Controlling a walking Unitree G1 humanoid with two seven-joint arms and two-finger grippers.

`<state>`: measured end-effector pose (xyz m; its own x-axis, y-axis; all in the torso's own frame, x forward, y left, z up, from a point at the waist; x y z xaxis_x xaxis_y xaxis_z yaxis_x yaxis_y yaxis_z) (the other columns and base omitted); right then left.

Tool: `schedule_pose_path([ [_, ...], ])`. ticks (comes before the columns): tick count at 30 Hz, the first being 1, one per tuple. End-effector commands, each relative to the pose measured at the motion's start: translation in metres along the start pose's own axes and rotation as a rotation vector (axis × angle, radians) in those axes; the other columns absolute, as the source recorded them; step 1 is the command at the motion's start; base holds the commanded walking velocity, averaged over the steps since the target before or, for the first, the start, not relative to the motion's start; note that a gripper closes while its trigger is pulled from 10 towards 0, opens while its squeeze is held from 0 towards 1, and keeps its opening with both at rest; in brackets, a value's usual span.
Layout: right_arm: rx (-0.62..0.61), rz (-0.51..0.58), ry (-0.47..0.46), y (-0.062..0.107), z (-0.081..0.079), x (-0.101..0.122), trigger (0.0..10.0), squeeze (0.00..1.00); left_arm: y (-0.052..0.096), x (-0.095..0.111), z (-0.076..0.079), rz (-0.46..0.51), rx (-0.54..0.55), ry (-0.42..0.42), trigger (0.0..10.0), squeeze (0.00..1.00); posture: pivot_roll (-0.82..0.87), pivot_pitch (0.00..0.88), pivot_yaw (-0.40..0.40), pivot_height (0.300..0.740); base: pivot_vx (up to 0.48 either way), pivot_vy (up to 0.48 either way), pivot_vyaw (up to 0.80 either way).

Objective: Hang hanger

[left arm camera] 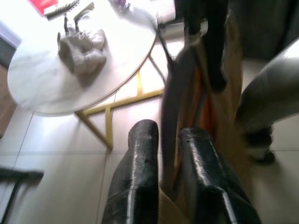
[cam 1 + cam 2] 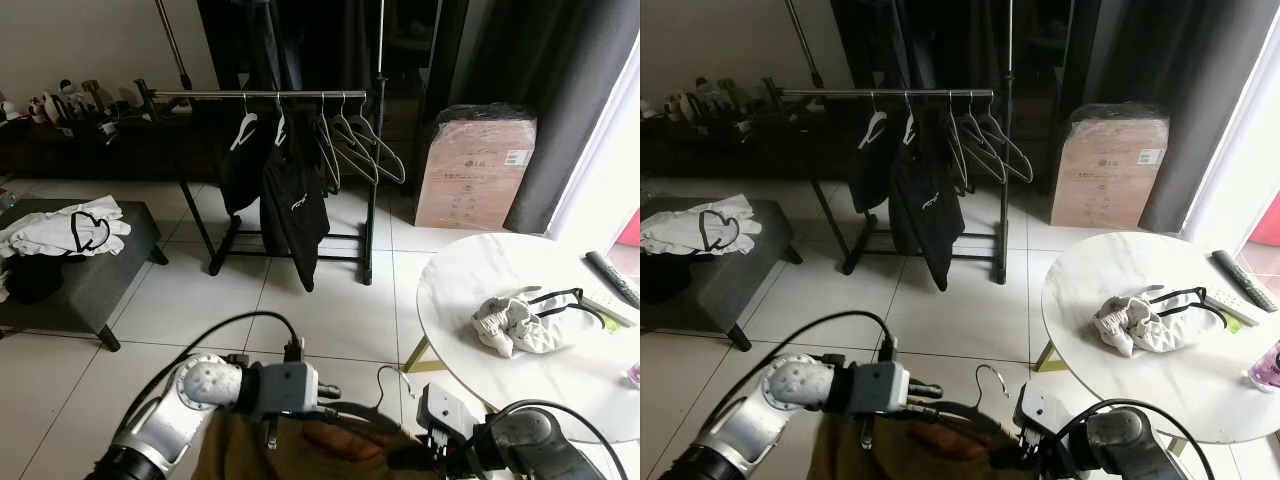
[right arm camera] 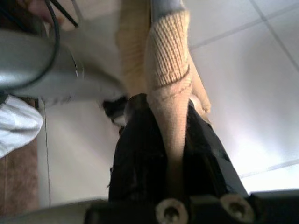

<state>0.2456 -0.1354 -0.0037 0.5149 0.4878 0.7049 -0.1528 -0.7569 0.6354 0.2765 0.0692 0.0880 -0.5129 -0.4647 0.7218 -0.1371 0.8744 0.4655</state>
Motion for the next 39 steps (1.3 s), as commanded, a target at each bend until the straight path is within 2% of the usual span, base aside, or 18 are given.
schedule_pose_path([
  [1,-0.004,0.004,0.021,0.002,0.001,0.003,0.0,0.0,0.012,-0.003,0.004,-0.004,-0.022,0.04,10.0,1.0,-0.08,0.072,0.027,0.74,0.0,0.0,0.0],
  [4,-0.003,-0.003,0.018,0.002,0.001,0.0,0.0,0.0,0.027,-0.006,0.01,-0.025,-0.062,0.068,10.0,1.0,-0.08,0.076,0.027,0.74,0.0,0.0,0.0],
  [6,-0.002,-0.006,0.018,0.002,0.001,0.0,0.0,0.0,0.03,-0.007,0.011,-0.032,-0.071,0.075,10.0,1.0,-0.08,0.076,0.027,0.74,0.0,0.0,0.0],
  [7,-0.004,-0.009,0.016,0.001,0.001,-0.002,0.0,0.0,0.04,-0.009,0.016,-0.056,-0.096,0.095,10.0,1.0,-0.08,0.08,0.03,0.74,0.0,0.0,0.0],
  [9,-0.005,-0.01,0.015,0.001,0.001,-0.002,0.0,0.0,0.047,-0.011,0.02,-0.077,-0.107,0.106,10.0,1.0,-0.08,0.079,0.031,0.74,0.0,0.0,0.0],
  [11,-0.007,-0.016,0.017,0.003,0.002,-0.004,0.0,0.0,0.06,-0.024,0.028,-0.156,-0.11,0.105,10.0,1.0,-0.08,0.074,0.033,0.74,0.0,0.0,0.0],
  [13,-0.007,-0.02,0.019,0.004,0.003,-0.005,0.0,0.0,0.064,-0.027,0.032,-0.171,-0.113,0.118,10.0,1.0,-0.08,0.074,0.033,0.74,0.0,0.0,0.0],
  [14,-0.008,-0.026,0.024,0.006,0.004,-0.005,0.0,0.0,0.071,-0.031,0.038,-0.189,-0.108,0.152,10.0,1.0,-0.08,0.07,0.034,0.74,0.0,0.0,0.0],
  [18,-0.004,-0.034,0.046,0.011,0.006,-0.003,0.0,0.0,0.082,-0.039,0.049,-0.223,-0.057,0.23,10.0,1.0,-0.07,0.066,0.033,0.74,0.0,0.0,0.0],
  [20,0.007,-0.038,0.058,0.013,0.006,-0.002,0.0,0.0,0.084,-0.04,0.051,-0.209,-0.018,0.269,10.0,1.0,-0.07,0.061,0.031,0.74,0.0,0.0,0.0],
  [22,0.019,-0.044,0.076,0.015,0.006,-0.001,0.0,0.0,0.085,-0.035,0.05,-0.155,0.054,0.346,10.0,1.0,-0.07,0.059,0.03,0.74,0.0,0.0,0.0],
  [26,0.039,-0.074,0.102,0.019,0.006,-0.002,0.0,0.0,0.09,-0.032,0.054,-0.158,0.101,0.377,10.0,1.0,-0.06,0.048,0.029,0.74,0.0,0.0,0.0],
  [27,0.06,-0.078,0.112,0.021,0.005,-0.001,0.0,0.0,0.093,-0.036,0.059,-0.189,0.113,0.369,10.0,0.67,-0.06,0.045,0.029,0.74,0.0,0.0,0.0],
  [28,0.069,-0.079,0.116,0.022,0.004,0.0,0.0,0.0,0.095,-0.039,0.061,-0.208,0.12,0.358,10.0,0.67,-0.06,0.045,0.029,0.74,0.0,0.0,0.0],
  [29,0.086,-0.08,0.126,0.024,0.002,0.002,0.0,0.0,0.098,-0.044,0.067,-0.245,0.113,0.354,10.0,0.0,-0.06,0.037,0.03,0.74,0.0,0.0,0.0],
  [32,0.1,-0.083,0.14,0.025,0.001,0.002,0.0,0.0,0.101,-0.044,0.072,-0.255,0.102,0.366,10.0,0.0,-0.06,0.032,0.03,0.74,0.0,0.0,0.0],
  [35,0.11,-0.093,0.157,0.028,0.001,0.003,0.0,0.0,0.102,-0.042,0.075,-0.233,0.108,0.417,10.0,0.0,-0.06,0.024,0.029,0.74,0.0,0.0,0.0],
  [39,0.143,-0.098,0.171,0.03,-0.002,0.005,0.0,0.0,0.106,-0.049,0.084,-0.286,0.094,0.409,10.0,0.0,-0.05,0.027,0.028,0.74,0.0,0.0,0.0],
])
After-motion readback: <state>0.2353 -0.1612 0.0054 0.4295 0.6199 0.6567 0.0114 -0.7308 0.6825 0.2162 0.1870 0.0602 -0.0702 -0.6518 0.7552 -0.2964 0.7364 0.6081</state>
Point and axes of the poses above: a point about 5 cm out from each wrist's last joint towards the gripper, its own y axis pointing back from the gripper into the wrist, its own x axis along the axis of the wrist's last joint, z = x × y, the point moved 5 cm from there along -y, pointing out of the wrist towards the gripper, and after that the axes turned 8 degrees about -y, right-handed, at the moved point
